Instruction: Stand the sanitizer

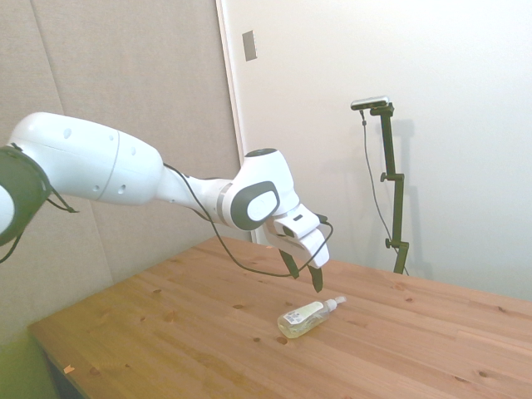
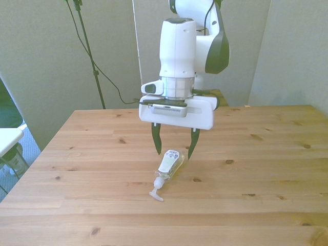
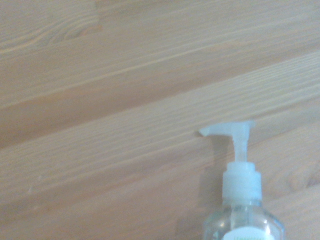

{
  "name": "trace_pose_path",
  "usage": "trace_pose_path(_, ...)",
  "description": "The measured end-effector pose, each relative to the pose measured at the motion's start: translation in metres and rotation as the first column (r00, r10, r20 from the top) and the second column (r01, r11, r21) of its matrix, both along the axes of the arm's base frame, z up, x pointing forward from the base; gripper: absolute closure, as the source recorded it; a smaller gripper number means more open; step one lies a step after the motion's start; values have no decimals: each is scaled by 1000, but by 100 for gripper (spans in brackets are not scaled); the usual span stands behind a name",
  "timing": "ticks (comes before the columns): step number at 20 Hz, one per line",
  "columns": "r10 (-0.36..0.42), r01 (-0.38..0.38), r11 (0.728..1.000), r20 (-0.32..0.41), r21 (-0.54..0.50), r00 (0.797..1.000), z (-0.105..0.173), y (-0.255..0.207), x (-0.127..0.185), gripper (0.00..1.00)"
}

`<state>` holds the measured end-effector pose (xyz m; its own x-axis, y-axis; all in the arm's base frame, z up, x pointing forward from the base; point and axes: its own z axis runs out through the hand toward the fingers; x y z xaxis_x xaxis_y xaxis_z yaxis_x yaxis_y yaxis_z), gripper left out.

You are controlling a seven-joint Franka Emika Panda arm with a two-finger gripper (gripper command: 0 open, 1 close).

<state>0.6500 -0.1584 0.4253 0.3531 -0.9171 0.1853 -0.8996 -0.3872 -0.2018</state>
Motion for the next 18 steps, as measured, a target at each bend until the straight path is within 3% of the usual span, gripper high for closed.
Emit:
trace_pose_path(8, -78, 78, 997, -44, -11, 996, -27, -30, 39, 0)
trace_pose_path(15, -103, 101, 995, -85, -21, 991, -56, -39, 58, 0)
trace_pose_path(16, -103, 101, 995, -89, -22, 991, -59, -39, 60, 100)
trace_pose_path(18, -102, 101, 995, -95, -22, 990, -64, -39, 62, 100)
